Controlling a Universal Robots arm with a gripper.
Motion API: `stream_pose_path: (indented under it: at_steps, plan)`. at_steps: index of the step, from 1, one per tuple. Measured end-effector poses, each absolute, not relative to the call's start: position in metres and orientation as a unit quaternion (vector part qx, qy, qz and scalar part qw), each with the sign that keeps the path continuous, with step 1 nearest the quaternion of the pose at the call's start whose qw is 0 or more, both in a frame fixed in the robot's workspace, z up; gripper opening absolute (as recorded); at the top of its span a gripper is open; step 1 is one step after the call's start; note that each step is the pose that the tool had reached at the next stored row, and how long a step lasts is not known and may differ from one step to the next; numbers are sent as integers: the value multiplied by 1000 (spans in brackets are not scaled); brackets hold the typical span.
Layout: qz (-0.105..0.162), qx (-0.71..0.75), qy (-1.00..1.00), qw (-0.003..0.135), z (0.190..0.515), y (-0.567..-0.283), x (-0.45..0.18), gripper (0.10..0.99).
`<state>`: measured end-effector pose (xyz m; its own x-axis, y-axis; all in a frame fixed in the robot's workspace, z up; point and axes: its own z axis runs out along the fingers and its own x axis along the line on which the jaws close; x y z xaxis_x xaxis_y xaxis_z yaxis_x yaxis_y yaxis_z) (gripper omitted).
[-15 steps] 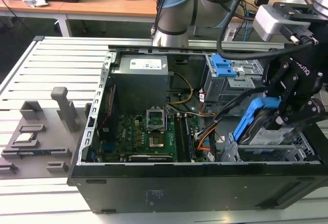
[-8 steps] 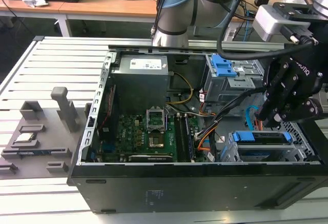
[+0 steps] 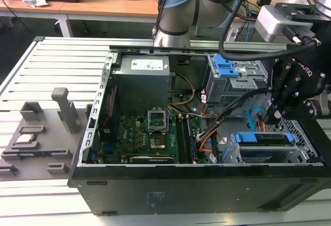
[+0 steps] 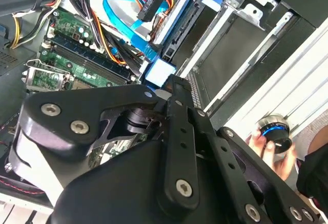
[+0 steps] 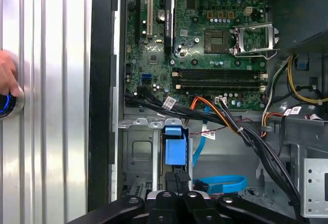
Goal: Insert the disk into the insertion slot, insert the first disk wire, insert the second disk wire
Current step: 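Insert the first disk wire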
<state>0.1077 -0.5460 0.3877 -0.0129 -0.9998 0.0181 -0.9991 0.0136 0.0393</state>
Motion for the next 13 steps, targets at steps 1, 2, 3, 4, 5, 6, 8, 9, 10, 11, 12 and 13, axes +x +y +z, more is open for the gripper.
stream_pose_path:
  at_steps: [1,2,3,4,5,6,8,9,10,11,12,13]
  plan:
    - [-8,702,-712,20,388,-546,108,106]
    - [-8,702,-712,20,388,-546,108,106]
    - [-8,702,-712,20,387,-546,109,106]
    - [-8,702,-712,20,387,-546,117,106]
    - [-8,702,-712,21,387,-546,129,106]
    - [-8,702,-712,21,386,-544,137,106]
    - [-9,702,-712,21,385,-540,145,106]
    - [-9,702,-712,21,384,-537,147,106]
    - [-9,702,-712,21,383,-532,148,106]
    - [-9,702,-712,21,381,-525,149,106]
    - [-9,702,-712,22,380,-521,150,106]
    - [-8,702,-712,22,378,-516,150,106]
